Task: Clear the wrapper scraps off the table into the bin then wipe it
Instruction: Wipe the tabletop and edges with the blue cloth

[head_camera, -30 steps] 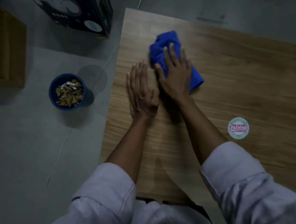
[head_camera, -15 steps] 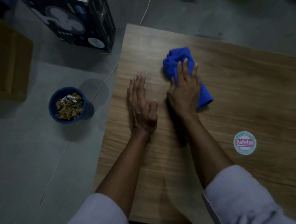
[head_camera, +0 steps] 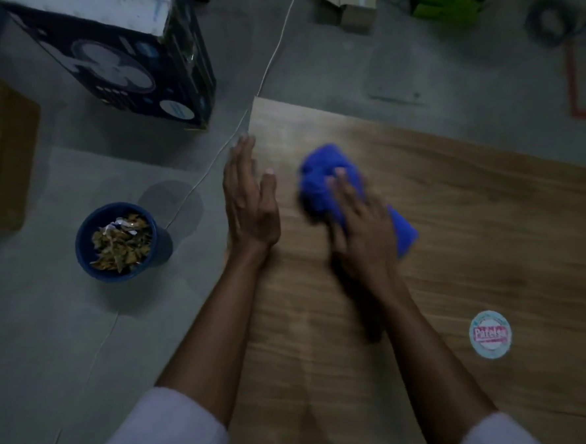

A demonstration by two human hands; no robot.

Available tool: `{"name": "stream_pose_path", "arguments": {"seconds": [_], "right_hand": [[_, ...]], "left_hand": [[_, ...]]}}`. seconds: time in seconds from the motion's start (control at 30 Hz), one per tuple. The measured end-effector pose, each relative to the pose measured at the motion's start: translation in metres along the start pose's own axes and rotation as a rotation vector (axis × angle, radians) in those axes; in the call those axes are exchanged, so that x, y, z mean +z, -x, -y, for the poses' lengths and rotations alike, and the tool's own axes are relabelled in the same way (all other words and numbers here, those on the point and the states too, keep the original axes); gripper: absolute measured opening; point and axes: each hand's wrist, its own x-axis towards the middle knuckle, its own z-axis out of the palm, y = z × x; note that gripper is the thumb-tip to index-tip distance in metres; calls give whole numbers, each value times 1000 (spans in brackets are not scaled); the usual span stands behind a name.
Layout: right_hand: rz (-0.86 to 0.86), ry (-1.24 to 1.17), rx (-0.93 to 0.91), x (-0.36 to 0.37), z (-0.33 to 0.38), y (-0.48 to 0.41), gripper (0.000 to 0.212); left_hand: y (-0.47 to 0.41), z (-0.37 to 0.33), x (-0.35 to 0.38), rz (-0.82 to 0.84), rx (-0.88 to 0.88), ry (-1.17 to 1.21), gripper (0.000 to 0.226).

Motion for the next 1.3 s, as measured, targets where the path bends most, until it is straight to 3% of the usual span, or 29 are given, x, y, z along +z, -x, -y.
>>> {"name": "stream_pose_path", "arguments": {"seconds": [0.1, 0.17, 0.27, 0.33, 0.43, 0.57, 0.63, 0.73, 0.8, 0.87, 0.93, 1.07, 1.17, 1.23, 1.3], "right_hand": [[-136, 67, 337, 2, -11, -26, 55], [-178, 75, 448, 8, 2, -58, 55], [-99, 20, 535, 13, 30, -104, 57], [-43, 2, 402, 23, 55, -127, 58], [18, -40, 55, 37, 90, -150, 59], [65, -27, -172, 30, 54, -151, 57], [7, -3, -20, 18, 10, -137, 57], [-121, 37, 380, -8, -55, -107, 56], [-138, 60, 589, -17, -69, -102, 56], [-151, 84, 678, -14, -53, -111, 56], [-132, 78, 557, -2, -18, -127, 54], [33, 29, -9, 28, 59, -144, 57], [102, 12, -329, 25, 53, -130, 55], [56, 4, -293, 15, 27, -124, 55], [-4, 17, -99, 8, 6, -127, 55]], "left_hand": [[4, 0, 4, 23, 39, -57, 57], [3, 4, 5, 8, 34, -38, 61], [3, 7, 3, 3, 38, -56, 68], [2, 6, 2, 22, 62, -73, 69], [-1, 6, 0, 23, 87, -83, 68], [-2, 8, 3, 50, 161, -221, 65], [-1, 9, 5, 64, 177, -278, 65], [-1, 6, 7, 56, 159, -257, 65], [0, 3, 7, 44, 116, -214, 65], [0, 1, 8, 48, 84, -185, 65], [1, 0, 7, 59, 82, -170, 65], [-1, 0, 2, 56, 54, -134, 66], [1, -1, -1, 5, 31, -51, 63], [3, -1, -1, -15, 25, 15, 58], [4, 0, 0, -25, 29, 62, 54]]}}
